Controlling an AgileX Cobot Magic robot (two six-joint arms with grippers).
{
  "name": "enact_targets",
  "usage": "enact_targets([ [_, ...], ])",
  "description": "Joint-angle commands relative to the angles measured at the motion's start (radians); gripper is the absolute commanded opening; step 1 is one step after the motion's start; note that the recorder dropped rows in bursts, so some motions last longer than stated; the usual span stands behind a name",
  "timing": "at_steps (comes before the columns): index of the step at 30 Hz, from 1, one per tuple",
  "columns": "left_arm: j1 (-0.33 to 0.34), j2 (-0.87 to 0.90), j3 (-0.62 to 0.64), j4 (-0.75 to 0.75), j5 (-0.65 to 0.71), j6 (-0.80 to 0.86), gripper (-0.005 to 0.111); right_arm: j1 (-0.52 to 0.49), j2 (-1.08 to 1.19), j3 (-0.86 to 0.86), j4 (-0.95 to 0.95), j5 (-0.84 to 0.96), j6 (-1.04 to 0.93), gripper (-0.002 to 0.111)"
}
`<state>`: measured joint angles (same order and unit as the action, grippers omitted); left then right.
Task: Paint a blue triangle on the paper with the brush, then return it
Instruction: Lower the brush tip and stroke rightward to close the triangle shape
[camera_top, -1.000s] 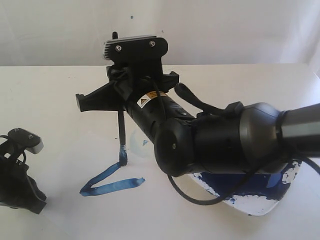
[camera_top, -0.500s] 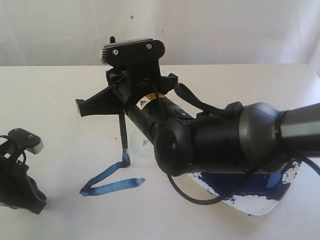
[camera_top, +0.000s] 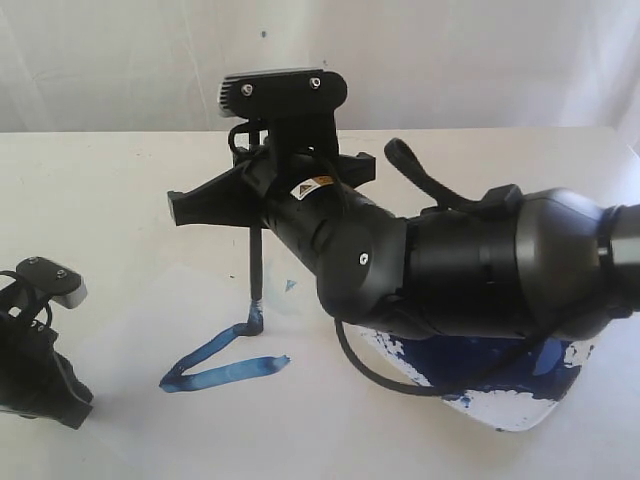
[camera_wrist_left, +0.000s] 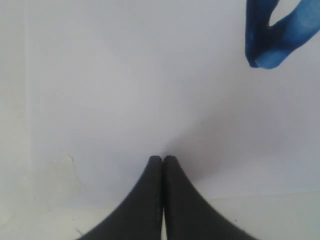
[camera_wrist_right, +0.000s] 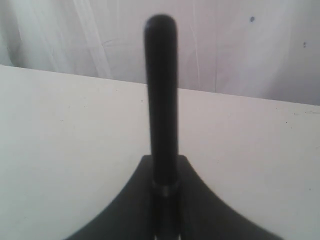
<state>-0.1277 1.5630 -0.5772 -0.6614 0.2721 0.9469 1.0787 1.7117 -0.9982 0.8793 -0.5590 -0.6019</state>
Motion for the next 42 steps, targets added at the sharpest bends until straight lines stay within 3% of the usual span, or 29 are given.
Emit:
enact_targets([
  [1,-0.002,0.001,0.006,-0.009,0.029,-0.001,0.000,-0.004,-0.023,0.001,0.020,0.040,-0.030,0.000],
  [21,-0.002,0.001,0.006,-0.009,0.034,-0.001,0.000,-0.004,-0.117,0.082,0.093,0.084,-0.106,0.000],
  [36,-0.002,0.001,0.006,-0.009,0.034,-0.001,0.000,-0.004,-0.171,0.082,0.368,0.091,-0.362,0.000],
  [42,-0.002,0.001,0.006,-0.009,0.034,-0.001,0.000,-0.004,-0.179,0.082,0.561,0.091,-0.550,0.000],
])
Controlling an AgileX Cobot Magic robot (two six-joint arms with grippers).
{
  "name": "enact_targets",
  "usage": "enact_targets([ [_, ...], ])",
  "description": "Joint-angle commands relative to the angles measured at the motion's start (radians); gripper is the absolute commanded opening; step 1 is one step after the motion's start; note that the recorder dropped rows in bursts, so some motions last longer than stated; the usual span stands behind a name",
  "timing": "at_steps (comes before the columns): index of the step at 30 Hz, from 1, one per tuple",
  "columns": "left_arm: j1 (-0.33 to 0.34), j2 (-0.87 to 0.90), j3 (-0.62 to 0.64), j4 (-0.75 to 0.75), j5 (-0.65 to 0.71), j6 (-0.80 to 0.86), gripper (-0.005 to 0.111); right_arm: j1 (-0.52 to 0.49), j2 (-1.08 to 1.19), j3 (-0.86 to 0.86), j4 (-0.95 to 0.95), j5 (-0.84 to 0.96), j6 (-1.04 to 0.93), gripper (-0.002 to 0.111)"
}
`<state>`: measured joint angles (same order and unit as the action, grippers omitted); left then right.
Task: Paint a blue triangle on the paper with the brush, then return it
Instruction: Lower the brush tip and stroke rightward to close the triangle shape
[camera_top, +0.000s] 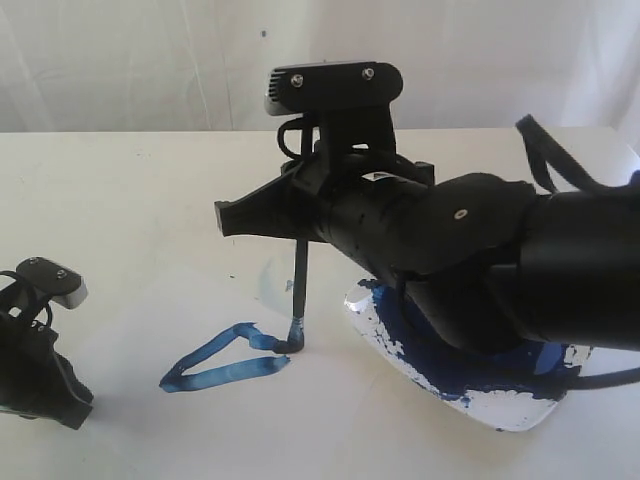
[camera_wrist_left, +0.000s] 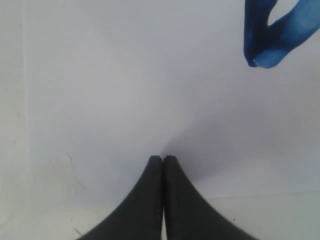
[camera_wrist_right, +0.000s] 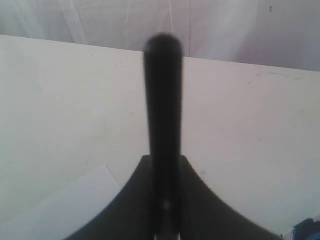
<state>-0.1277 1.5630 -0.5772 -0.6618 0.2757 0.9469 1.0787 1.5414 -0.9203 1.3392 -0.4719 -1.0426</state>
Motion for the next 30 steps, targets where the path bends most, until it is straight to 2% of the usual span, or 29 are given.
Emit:
enact_targets([
  [1,-0.002,0.001,0.006,-0.009,0.030,-0.001,0.000,-0.004,-0.011,0.004,0.111,0.004,-0.125,0.000],
  [30,-0.002,0.001,0.006,-0.009,0.032,-0.001,0.000,-0.004,-0.063,0.004,0.123,0.080,-0.101,0.000],
])
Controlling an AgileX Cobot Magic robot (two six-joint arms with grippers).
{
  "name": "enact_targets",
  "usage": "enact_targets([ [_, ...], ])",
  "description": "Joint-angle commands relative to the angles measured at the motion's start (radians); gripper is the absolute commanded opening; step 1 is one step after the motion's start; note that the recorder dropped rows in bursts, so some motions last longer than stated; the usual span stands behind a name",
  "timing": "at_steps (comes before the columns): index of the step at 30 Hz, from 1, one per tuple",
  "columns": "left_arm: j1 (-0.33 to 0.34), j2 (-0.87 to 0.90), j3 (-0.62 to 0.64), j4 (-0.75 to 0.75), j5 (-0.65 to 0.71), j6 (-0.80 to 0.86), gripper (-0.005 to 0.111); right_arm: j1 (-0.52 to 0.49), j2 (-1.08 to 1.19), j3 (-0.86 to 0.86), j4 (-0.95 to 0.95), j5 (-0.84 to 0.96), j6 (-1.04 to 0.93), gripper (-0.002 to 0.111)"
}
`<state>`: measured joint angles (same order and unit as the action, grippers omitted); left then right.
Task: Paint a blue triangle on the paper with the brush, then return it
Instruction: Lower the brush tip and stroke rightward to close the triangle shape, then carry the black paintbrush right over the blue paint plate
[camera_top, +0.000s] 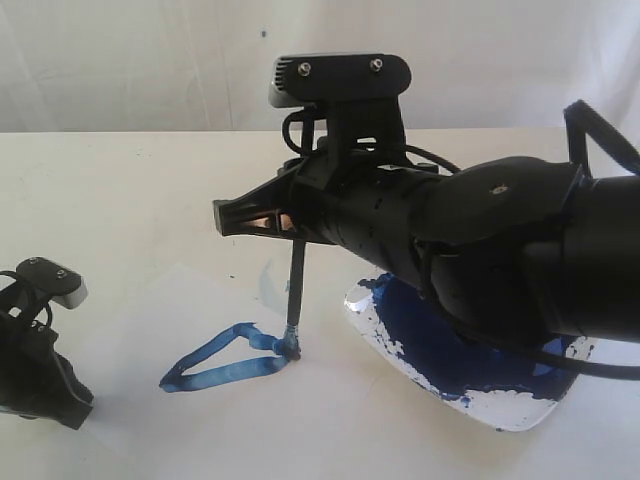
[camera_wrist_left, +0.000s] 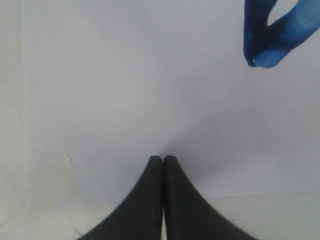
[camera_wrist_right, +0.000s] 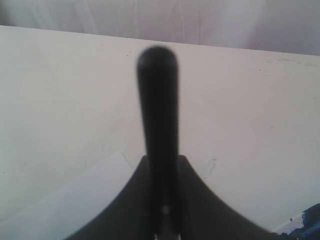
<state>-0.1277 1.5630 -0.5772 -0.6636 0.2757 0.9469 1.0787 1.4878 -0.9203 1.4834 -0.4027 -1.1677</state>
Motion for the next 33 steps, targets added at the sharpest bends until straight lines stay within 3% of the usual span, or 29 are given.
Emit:
enact_targets([
  [1,-0.002,0.001,0.006,-0.007,0.032,-0.001,0.000,-0.004,-0.009,0.004,-0.024,0.013,0.029,0.000],
  [24,-0.002,0.001,0.006,-0.007,0.032,-0.001,0.000,-0.004,-0.009,0.003,-0.178,0.035,0.238,0.000],
  [29,-0.002,-0.017,0.004,-0.007,0.035,-0.001,0.000,-0.004,-0.109,0.003,-0.177,0.008,0.231,0.000],
  [31,-0.002,-0.069,-0.036,-0.007,0.081,-0.001,0.000,-0.004,-0.178,0.005,-0.177,-0.003,0.231,0.000],
  [33,-0.002,-0.144,-0.110,0.007,0.242,-0.001,0.000,-0.004,-0.235,0.005,-0.172,-0.042,0.124,0.000],
])
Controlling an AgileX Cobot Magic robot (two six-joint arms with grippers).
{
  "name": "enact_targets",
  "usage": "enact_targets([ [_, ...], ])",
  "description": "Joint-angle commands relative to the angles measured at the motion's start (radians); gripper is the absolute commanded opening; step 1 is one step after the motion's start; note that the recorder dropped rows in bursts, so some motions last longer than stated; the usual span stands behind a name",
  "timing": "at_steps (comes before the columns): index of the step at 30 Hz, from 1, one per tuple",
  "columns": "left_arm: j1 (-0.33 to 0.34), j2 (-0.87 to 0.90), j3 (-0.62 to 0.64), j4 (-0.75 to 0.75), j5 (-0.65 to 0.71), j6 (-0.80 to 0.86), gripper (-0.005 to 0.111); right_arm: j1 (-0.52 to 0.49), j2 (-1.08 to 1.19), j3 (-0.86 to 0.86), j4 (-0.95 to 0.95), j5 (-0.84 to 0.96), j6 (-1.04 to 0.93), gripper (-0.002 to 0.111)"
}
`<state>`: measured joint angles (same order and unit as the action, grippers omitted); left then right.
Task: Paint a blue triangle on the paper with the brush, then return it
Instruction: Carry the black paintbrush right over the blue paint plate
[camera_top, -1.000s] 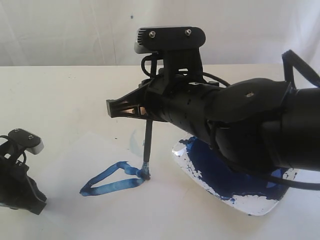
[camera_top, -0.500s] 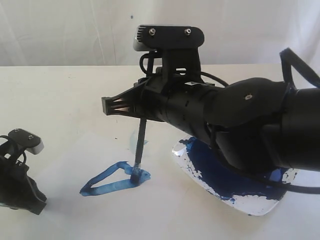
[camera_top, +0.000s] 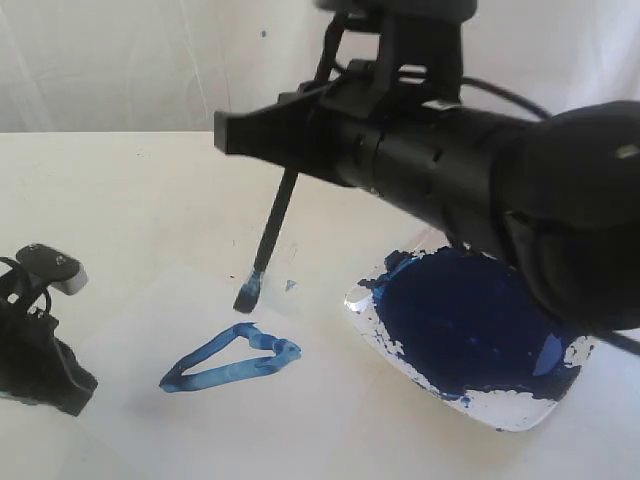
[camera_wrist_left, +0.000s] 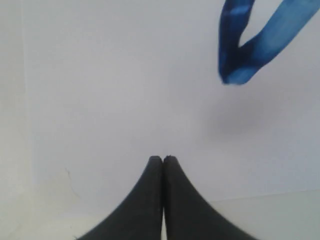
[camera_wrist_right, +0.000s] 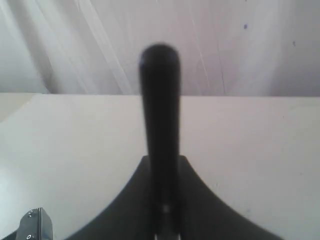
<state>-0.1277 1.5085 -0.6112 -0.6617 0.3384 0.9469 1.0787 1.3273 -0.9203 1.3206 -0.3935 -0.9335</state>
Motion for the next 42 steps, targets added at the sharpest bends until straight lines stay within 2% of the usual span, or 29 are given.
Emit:
enact_targets([
  [1,-0.002,-0.146,-0.130,0.009,0.307,-0.001,0.000,-0.004,-0.104,0.005,0.027,-0.079,-0.276,0.000],
  [5,-0.002,-0.233,-0.191,-0.011,0.467,-0.003,0.000,-0.004,-0.159,0.005,0.317,-0.285,-0.557,0.000],
  [7,-0.002,-0.274,-0.187,-0.026,0.463,-0.003,0.000,-0.004,-0.172,0.005,0.421,-0.456,-0.641,0.000],
  [9,-0.002,-0.304,-0.187,-0.034,0.456,-0.003,0.000,-0.004,-0.187,0.010,0.424,-0.550,-0.768,0.000],
  [14,-0.002,-0.329,-0.187,-0.063,0.458,-0.001,0.000,-0.027,-0.251,0.021,0.424,-0.462,-0.854,0.000],
  [20,-0.002,-0.329,-0.187,-0.075,0.463,-0.001,0.000,-0.192,-0.318,0.021,0.424,-0.229,-0.842,0.000],
  [27,-0.002,-0.329,-0.187,-0.091,0.444,0.003,0.000,-0.419,-0.311,0.021,0.424,0.062,-0.636,0.000],
  [35,-0.002,-0.329,-0.187,-0.100,0.442,0.003,0.000,-0.711,-0.157,0.022,0.424,0.670,-0.295,0.000],
  [37,-0.002,-0.329,-0.187,-0.100,0.442,0.003,0.000,-0.773,-0.116,0.022,0.340,0.743,-0.152,0.000],
  [42,-0.002,-0.329,-0.187,-0.116,0.440,0.003,0.000,-0.913,-0.055,0.022,-0.066,0.835,0.249,0.000],
])
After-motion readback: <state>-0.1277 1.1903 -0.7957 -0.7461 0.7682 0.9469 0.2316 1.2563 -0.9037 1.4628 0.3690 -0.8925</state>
